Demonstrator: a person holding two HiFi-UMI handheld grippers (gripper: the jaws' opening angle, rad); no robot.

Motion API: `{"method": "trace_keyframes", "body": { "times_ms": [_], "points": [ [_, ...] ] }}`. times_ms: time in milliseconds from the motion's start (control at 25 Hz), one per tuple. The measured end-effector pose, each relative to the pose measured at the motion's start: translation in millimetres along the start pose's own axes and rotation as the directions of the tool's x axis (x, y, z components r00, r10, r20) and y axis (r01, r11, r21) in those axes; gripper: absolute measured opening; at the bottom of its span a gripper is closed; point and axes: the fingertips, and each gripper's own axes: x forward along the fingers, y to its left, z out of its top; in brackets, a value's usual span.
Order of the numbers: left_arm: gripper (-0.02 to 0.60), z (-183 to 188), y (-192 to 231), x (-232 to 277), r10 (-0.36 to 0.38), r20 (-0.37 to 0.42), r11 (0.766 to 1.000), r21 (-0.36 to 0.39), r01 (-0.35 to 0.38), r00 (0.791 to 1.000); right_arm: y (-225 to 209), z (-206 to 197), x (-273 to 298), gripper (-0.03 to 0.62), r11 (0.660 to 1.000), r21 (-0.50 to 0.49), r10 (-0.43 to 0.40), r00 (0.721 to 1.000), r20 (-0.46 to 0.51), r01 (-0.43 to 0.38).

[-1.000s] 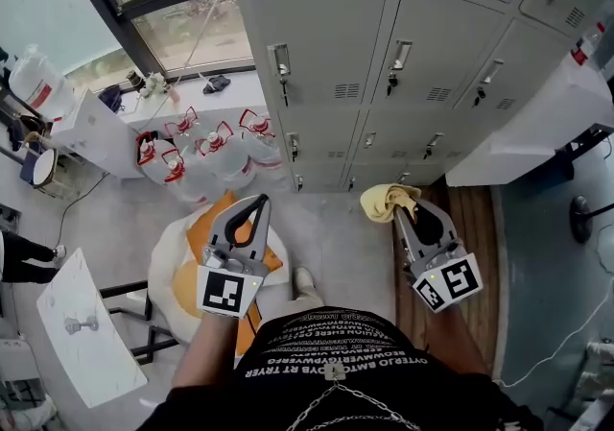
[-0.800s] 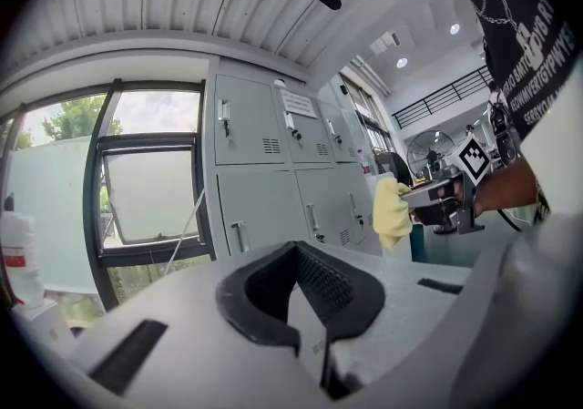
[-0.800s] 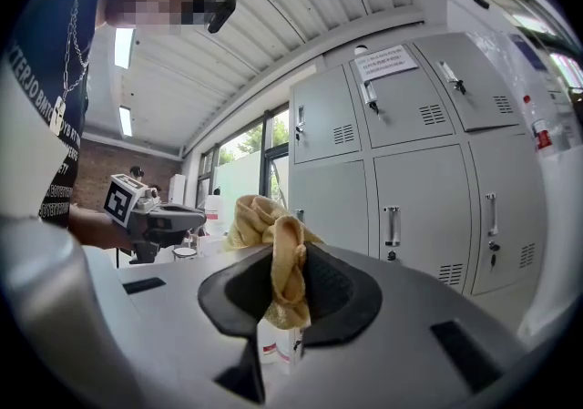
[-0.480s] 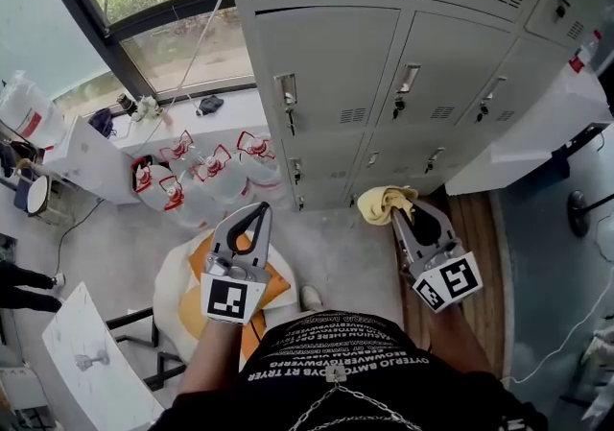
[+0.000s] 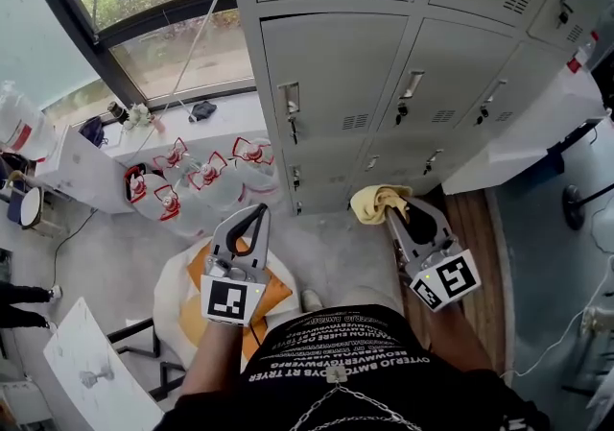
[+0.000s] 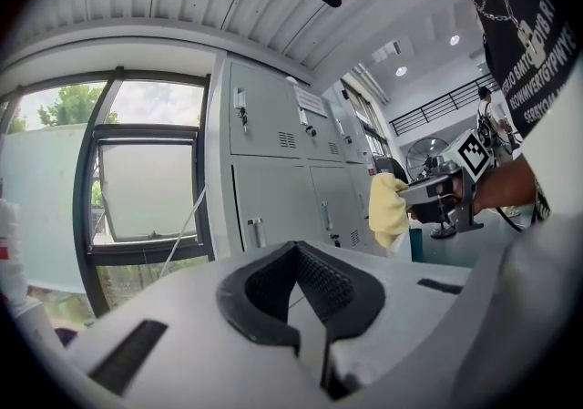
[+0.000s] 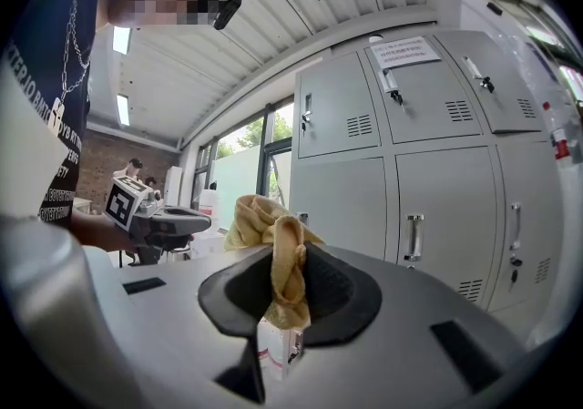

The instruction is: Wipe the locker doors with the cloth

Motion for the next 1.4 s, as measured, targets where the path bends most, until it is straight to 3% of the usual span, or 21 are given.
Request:
{"method": "trace_keyframes", "body": {
  "times_ms": [320,680,1200,1400],
  "points": [
    [0.005,-9,-1,12,-0.005,-0.026,1.0,0.001,0.005,1.0,-11,0,15,0.055,1.0,-0.003,0.016,1.0,0.011,-0.016],
    [0.004,-3,38,37,0.101,-0.041,0.995,0.009,-0.1,0.994,-34,18,67,0.055,0.993,-0.03,0.112,0.992,0.05,-0.111],
    [0.005,-12,53,77,0.135,-0.04,0.991,-0.006,-0.135,0.99,-64,36,127,0.055,0.978,-0.07,0.201,0.977,0.068,-0.196],
    [0.005,-19,61,79,0.162,-0.053,0.986,-0.021,-0.163,0.985,-70,63,150,0.055,0.967,-0.119,0.238,0.967,0.095,-0.226]
  ]
}}
